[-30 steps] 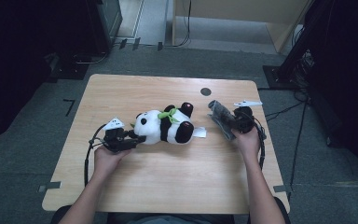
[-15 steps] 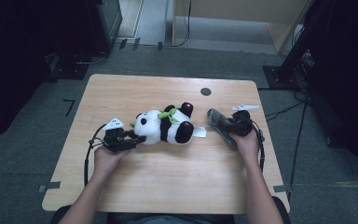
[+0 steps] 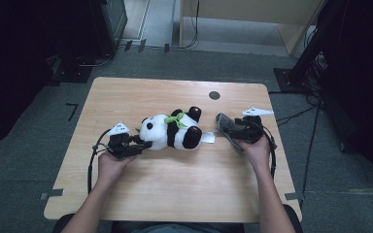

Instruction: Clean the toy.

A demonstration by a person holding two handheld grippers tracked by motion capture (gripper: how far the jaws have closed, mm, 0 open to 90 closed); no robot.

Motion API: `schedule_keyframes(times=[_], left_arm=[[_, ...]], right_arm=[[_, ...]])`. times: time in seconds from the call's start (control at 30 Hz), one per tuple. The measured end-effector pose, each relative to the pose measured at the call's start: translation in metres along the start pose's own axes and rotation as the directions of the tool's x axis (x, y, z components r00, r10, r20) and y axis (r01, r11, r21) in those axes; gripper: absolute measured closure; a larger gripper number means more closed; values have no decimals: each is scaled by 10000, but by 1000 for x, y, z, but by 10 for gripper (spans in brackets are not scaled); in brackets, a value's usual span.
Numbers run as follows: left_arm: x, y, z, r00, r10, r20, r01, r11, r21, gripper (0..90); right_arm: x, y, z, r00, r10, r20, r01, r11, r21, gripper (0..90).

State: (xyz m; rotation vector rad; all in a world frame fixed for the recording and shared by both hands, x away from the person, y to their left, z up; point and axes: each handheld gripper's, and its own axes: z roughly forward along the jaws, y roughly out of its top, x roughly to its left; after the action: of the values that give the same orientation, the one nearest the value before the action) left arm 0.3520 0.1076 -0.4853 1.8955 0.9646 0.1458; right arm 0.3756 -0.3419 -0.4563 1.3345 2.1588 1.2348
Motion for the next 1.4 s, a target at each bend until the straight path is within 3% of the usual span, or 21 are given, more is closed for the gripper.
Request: schedule_keyframes(times=[0.17, 0.3, 0.4, 0.5, 0.7, 0.83, 0.9, 1.0, 1.17, 1.3, 1.4], left_arm=[[-2, 1, 0, 10000, -19, -58, 19, 10000, 1, 475], [-4, 1, -1, 10000, -36, -85, 36, 10000, 24, 475], [-3, 1, -1, 9999, -127, -67, 127, 9999, 14, 474], [-3, 1, -1, 9998, -169, -81, 169, 9998, -43, 474], [-5, 3, -2, 9997, -223, -113, 221, 9996, -180, 476], [-4, 3, -1, 9990, -441, -55, 440, 9988, -200, 477], [-4, 3, -2, 9988, -491, -53, 490, 9987, -165, 477], [-5, 3, -2, 9990, -448, -63, 447, 9989, -150, 476], [-3, 3, -1, 9988, -493, -29, 492, 9987, -135, 474], [-3, 3, -1, 9986, -529, -14, 529, 9985, -128, 466], [-3, 3, -1, 9987, -513, -35, 512, 9987, -85, 452]], right_arm=[[15, 4, -5, 9994, -261, -205, 257, 9995, -192, 210], [26, 7, -6, 9966, -324, -759, 288, 9984, -478, 140], [34, 8, -7, 9931, -531, -1044, 467, 9969, -633, 137], [44, 8, -7, 9835, -771, -1639, 659, 9952, -730, 132], [64, 8, -6, 9679, -1392, -2095, 1234, 9886, -864, 135], [72, 8, -3, 9506, -1503, -2716, 1280, 9869, -982, 127], [76, 7, 2, 9466, -1517, -2846, 1287, 9868, -981, 126], [83, 5, 10, 9387, -1791, -2946, 1581, 9830, -938, 123], [91, 2, 25, 9469, -1964, -2546, 1886, 9805, -550, 102], [93, 3, 36, 9421, -1885, -2774, 1845, 9820, -408, 64], [99, 6, 44, 9389, -2124, -2710, 2092, 9770, -410, 12]])
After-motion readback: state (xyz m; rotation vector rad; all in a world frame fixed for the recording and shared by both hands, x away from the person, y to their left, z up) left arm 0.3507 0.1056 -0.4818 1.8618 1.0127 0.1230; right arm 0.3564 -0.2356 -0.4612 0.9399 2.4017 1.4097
